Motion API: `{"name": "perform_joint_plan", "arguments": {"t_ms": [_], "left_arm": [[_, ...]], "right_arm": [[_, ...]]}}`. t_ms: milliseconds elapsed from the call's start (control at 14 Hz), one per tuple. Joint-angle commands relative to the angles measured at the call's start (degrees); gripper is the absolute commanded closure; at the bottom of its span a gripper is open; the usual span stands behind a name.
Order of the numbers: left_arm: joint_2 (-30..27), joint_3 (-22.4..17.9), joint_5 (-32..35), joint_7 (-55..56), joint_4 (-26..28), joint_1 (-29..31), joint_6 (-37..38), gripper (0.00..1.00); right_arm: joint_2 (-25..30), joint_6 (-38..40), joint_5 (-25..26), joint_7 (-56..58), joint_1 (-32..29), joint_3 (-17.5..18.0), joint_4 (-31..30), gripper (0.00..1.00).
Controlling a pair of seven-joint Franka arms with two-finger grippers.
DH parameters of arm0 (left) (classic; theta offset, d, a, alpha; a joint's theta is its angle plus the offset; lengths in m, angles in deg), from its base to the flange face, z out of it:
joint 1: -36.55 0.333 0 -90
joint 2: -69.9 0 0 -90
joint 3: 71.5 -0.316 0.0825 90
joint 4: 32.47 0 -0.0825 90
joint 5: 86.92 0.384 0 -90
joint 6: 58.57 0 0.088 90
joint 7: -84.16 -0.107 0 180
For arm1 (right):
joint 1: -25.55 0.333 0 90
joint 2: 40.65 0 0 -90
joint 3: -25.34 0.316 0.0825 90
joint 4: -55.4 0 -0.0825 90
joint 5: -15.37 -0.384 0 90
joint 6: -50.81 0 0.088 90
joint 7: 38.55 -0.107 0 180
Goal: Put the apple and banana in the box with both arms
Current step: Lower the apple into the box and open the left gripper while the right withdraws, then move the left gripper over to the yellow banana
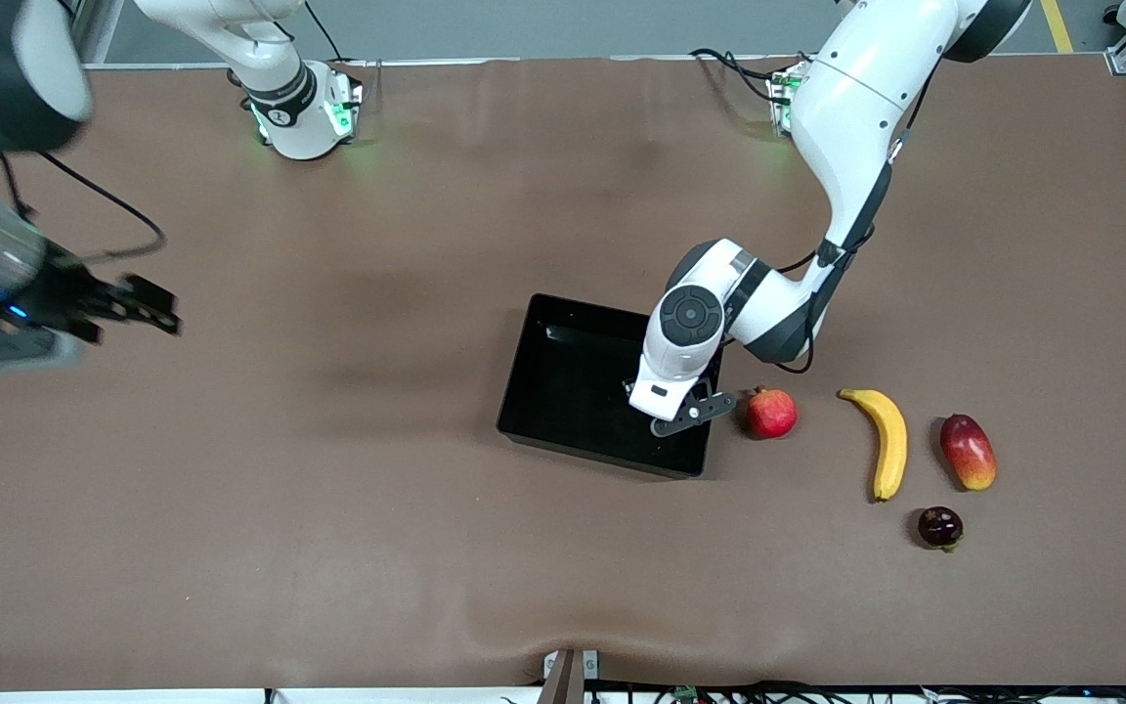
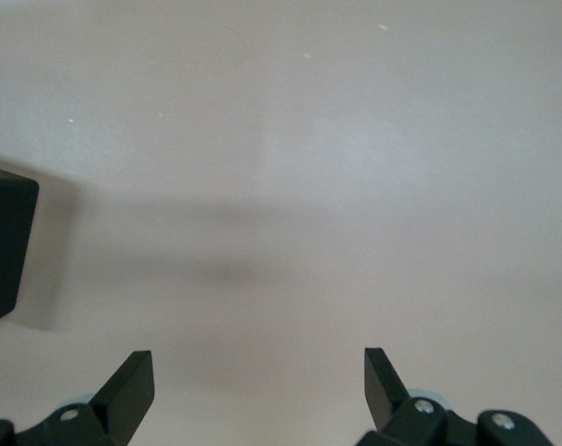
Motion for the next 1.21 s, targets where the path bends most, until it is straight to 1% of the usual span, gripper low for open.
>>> {"name": "perform_joint_plan", "arguments": {"t_ms": [0,71,214,429,571,643,786,929,1143], "left_arm": [[-1.33,-0.24,1.44,1.90,1.52,-0.21,-1.40,0.00],[-1.76,-0.15,1.53,2.25,1.52,-0.13,-1.06,0.00],[-4.48,-0.15,1.53,2.43,1.35,0.14,0.69,0.00],[-10.71,-0.59,1.53,1.64,0.12,1.71,6.23,0.00],[-13.36,-0.50,1.53,-1.33,-1.37,4.96,9.04,0.00],[-13.98,-0.50,1.45,-4.40,-2.07,6.62,10.53,0.00],[-15.04,-0.50,1.44,-10.46,-1.82,10.58,11.51,0.00],[-14.95,-0.42,1.44,-19.76,-1.29,15.49,12.91,0.00],[-11.89,-0.42,1.53,-27.79,0.03,23.05,12.84,0.00]], "right_arm": [[2.81,4.31,0.73,0.52,-0.88,-1.88,0.29,0.00],[2.82,6.59,0.65,0.43,-2.28,-1.45,1.69,0.00],[2.73,9.85,0.65,-0.09,-2.91,-1.09,4.85,0.00],[3.43,15.04,0.73,-0.09,-2.91,-1.71,5.48,0.00],[4.14,15.14,0.73,-0.09,-3.00,-1.71,5.48,0.00],[4.05,14.97,0.82,-0.09,-3.00,-1.71,5.48,0.00],[4.14,15.05,0.73,-0.18,-3.00,-1.71,5.48,0.00],[4.58,15.22,0.30,0.60,-3.08,-1.71,5.31,0.00],[4.76,14.00,0.82,0.79,-3.08,-1.62,5.48,0.00]]}}
